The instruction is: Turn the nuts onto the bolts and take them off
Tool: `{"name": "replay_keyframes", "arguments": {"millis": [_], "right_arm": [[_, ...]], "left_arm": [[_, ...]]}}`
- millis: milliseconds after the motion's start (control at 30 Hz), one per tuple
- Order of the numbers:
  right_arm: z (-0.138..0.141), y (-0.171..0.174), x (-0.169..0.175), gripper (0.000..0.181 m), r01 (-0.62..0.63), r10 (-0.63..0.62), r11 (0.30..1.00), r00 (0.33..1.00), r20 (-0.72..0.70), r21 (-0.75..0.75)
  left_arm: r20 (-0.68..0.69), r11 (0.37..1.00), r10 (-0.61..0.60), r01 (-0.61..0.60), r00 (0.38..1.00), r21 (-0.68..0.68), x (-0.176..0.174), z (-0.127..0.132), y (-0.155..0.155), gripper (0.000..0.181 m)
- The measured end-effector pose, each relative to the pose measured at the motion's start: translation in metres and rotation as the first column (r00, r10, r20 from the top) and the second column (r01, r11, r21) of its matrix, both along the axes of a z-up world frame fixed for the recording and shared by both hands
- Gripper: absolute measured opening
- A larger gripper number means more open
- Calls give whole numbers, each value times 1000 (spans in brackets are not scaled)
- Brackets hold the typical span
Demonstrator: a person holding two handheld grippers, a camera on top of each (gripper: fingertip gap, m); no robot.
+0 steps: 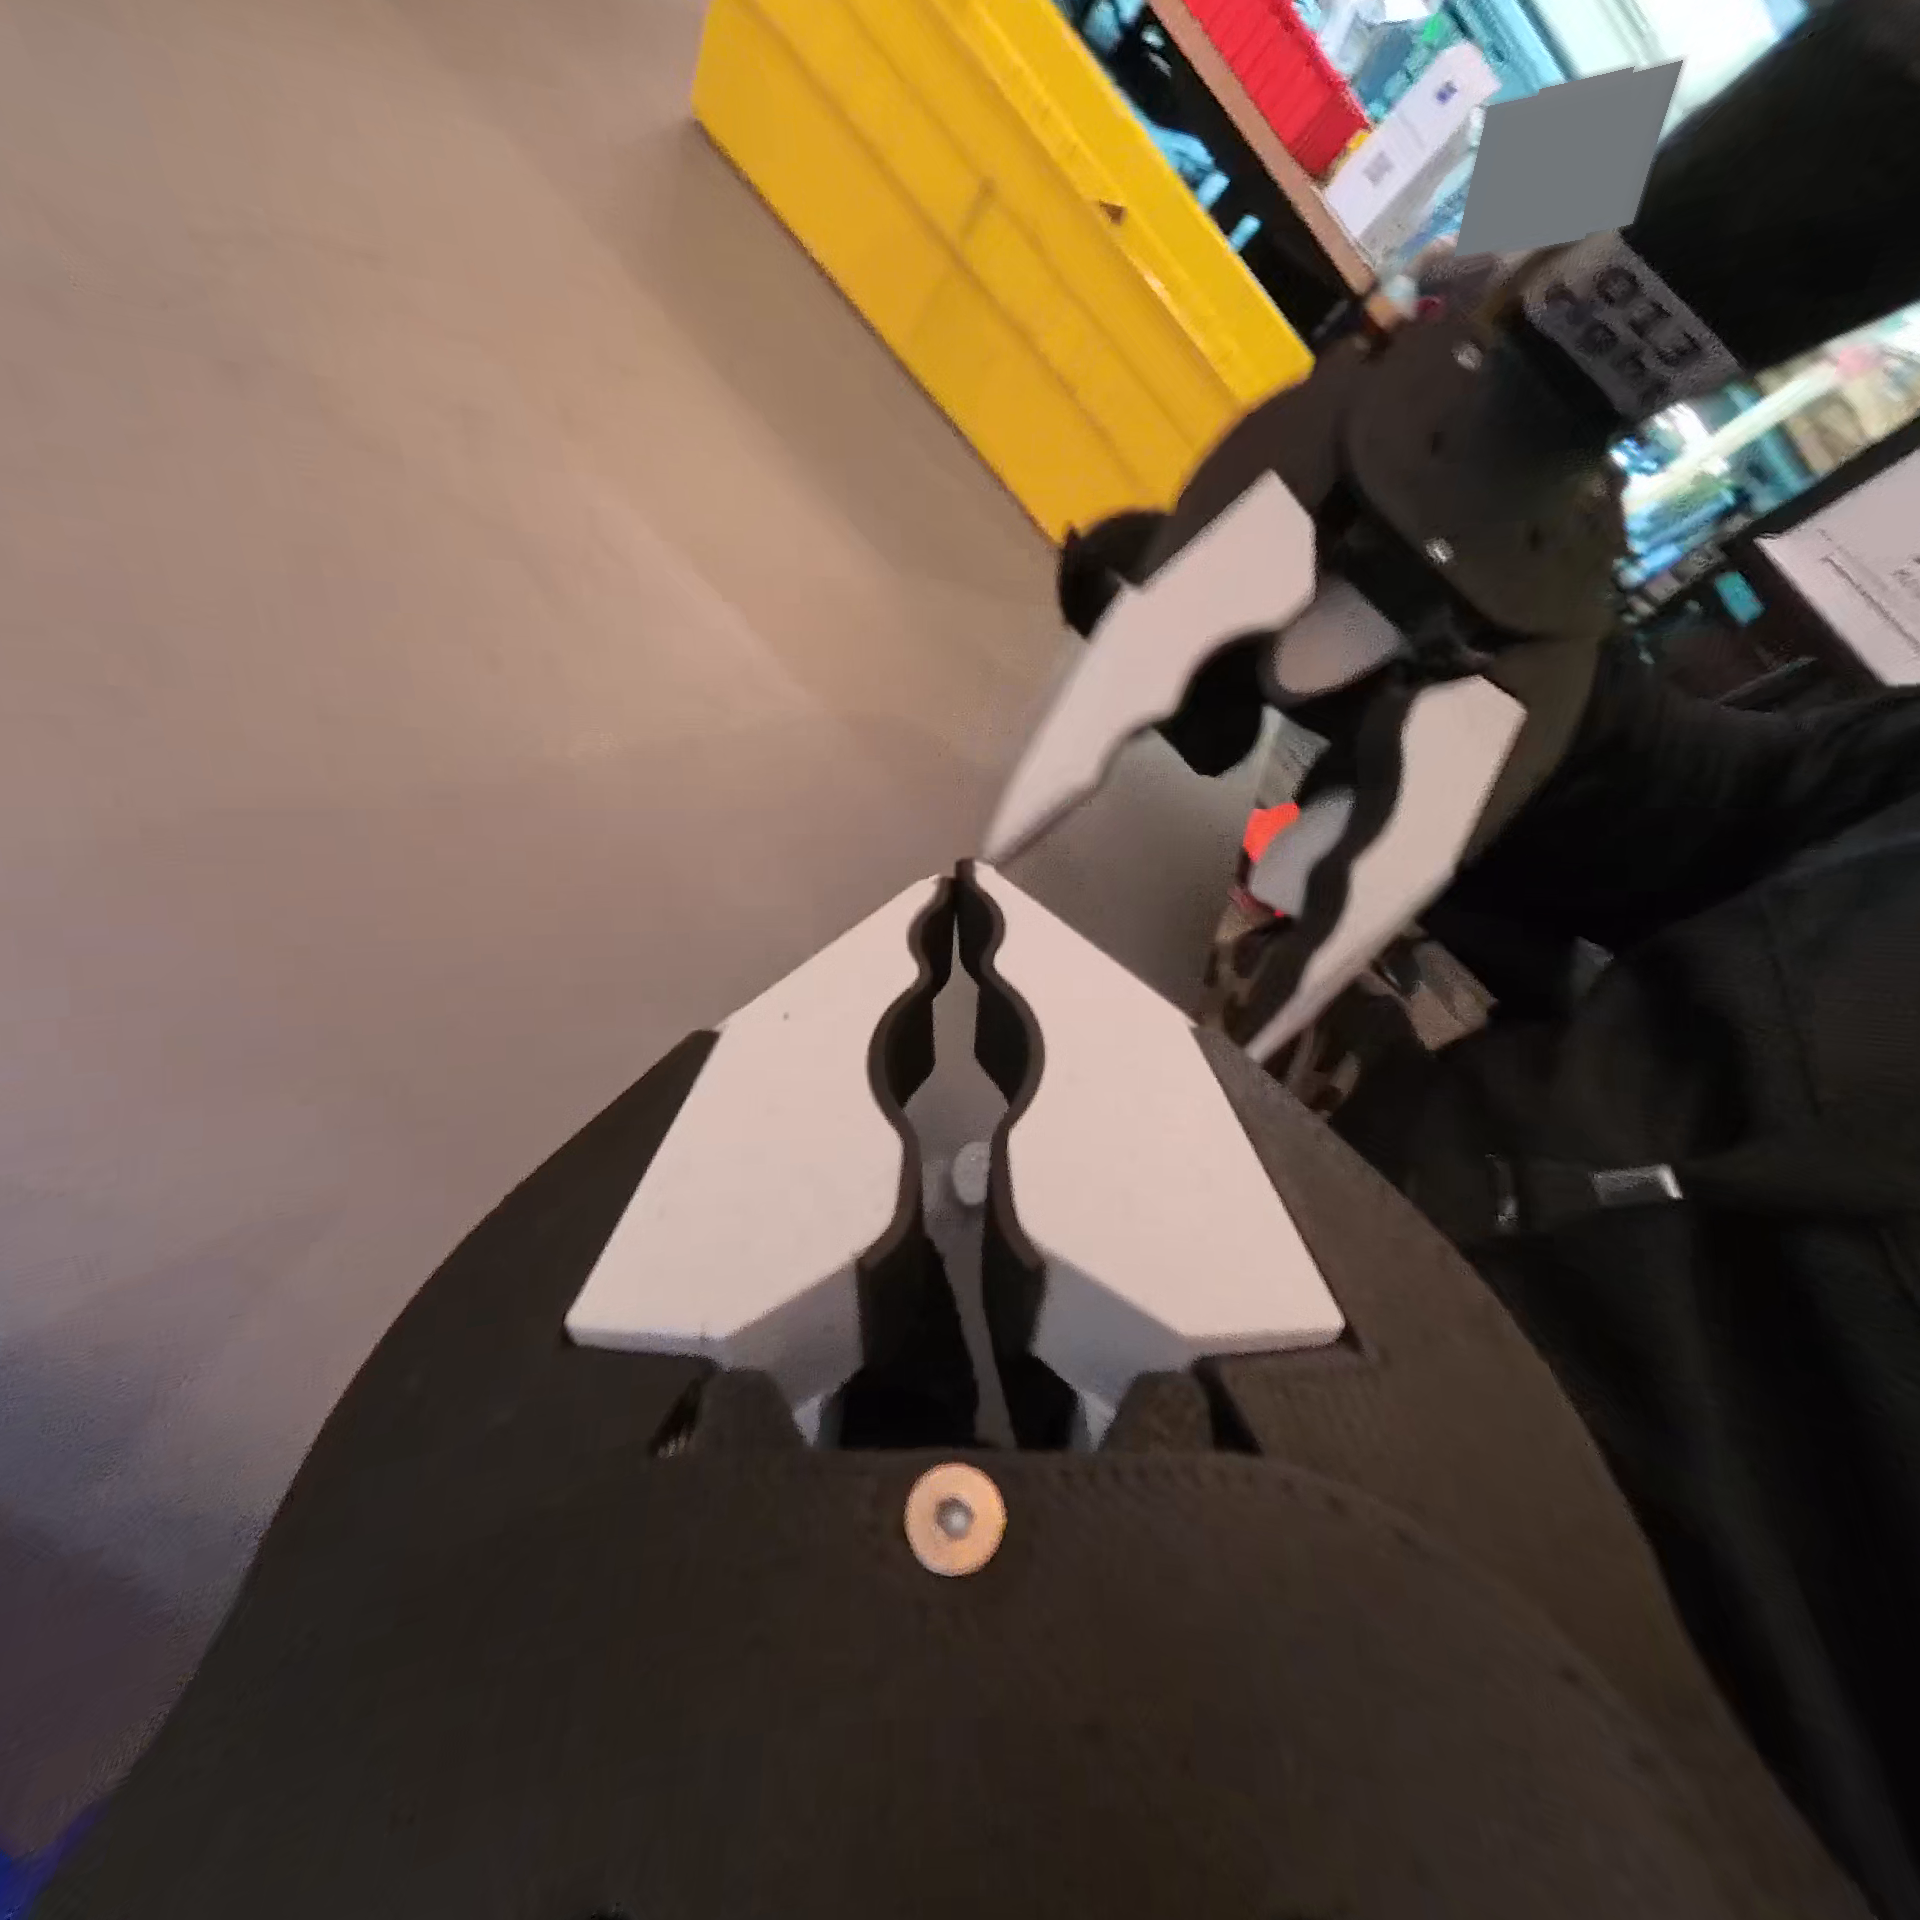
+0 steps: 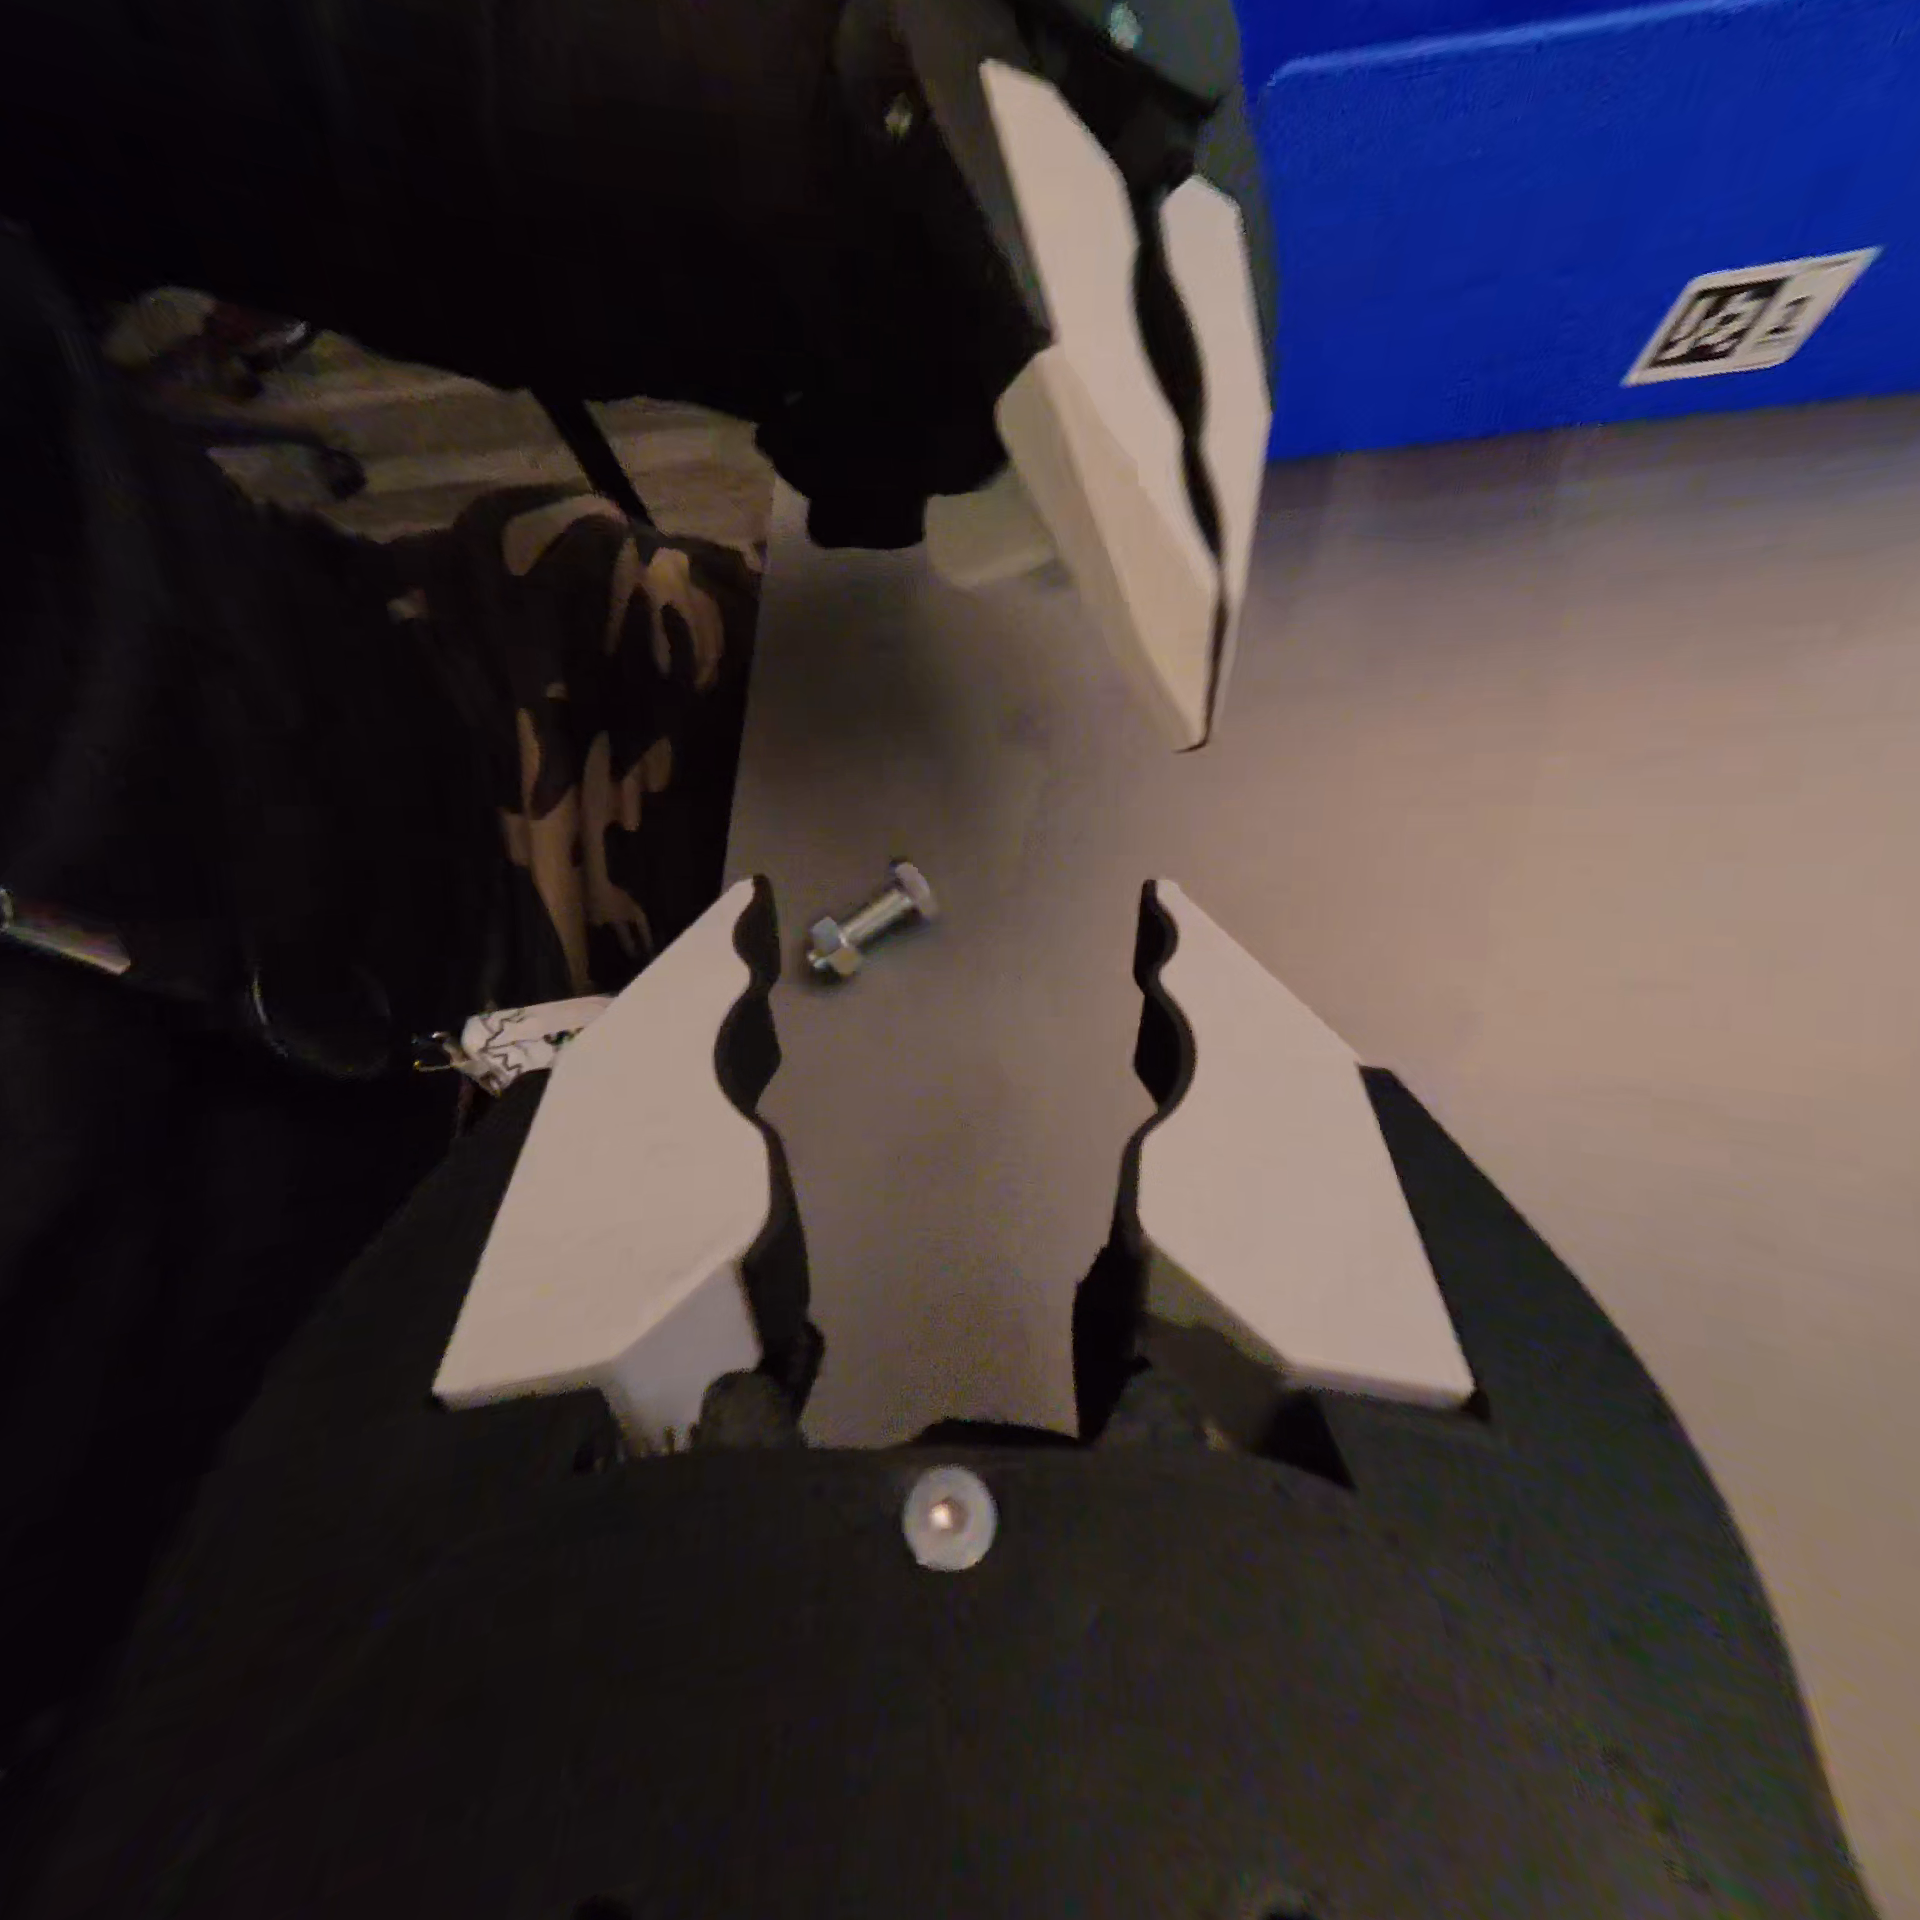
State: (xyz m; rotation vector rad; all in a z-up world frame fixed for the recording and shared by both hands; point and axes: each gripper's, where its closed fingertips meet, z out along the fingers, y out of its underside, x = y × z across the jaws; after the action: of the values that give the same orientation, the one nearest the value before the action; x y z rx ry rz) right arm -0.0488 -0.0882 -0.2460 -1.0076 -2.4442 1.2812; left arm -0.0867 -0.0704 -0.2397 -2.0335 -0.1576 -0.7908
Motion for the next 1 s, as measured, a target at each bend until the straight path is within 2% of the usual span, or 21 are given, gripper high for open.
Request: {"name": "replay_keyframes", "arguments": {"millis": [133, 233, 267, 400, 533, 567, 600, 700, 833, 1000], "right_arm": [[-45, -35, 18, 62, -151, 143, 981, 987, 77, 120], [-66, -43, 15, 58, -161, 139, 974, 980, 141, 160], [-65, -46, 14, 38, -159, 139, 978, 980, 145, 137], [-64, -35, 8, 32, -155, 133, 973, 982, 132, 172], [-62, -16, -7, 25, -118, 97, 973, 989, 112, 200], [-59, -13, -10, 39, -99, 80, 978, 990, 113, 183], [-55, -12, -10, 40, -92, 75, 983, 991, 113, 158], [-54, -8, -4, 34, -117, 99, 982, 988, 119, 151], [-62, -14, -1, 17, -125, 106, 985, 982, 153, 120], [-62, -11, -2, 16, -113, 94, 987, 983, 160, 116]], "left_arm": [[37, 999, 46, -46, 998, -9, -12, -10, -5, 0], [19, 999, 41, -41, 999, -14, -13, -11, -4, 0], [10, 999, 43, -43, 999, -16, -13, -11, -4, 0], [17, 1000, 16, -16, 1000, -14, -10, -11, -7, 0], [-79, 997, -60, 57, 995, -46, -3, -18, -14, 0], [-106, 996, -78, 73, 991, -51, -1, -19, -16, 0], [-136, 995, -92, 84, 986, -61, 0, -20, -18, 0], [-221, 987, -154, 140, 963, -80, 8, -22, -26, 8], [-294, 973, -224, 196, 929, -123, 18, -30, -35, 16], [-333, 967, -250, 214, 909, -140, 20, -35, -38, 29]]}}
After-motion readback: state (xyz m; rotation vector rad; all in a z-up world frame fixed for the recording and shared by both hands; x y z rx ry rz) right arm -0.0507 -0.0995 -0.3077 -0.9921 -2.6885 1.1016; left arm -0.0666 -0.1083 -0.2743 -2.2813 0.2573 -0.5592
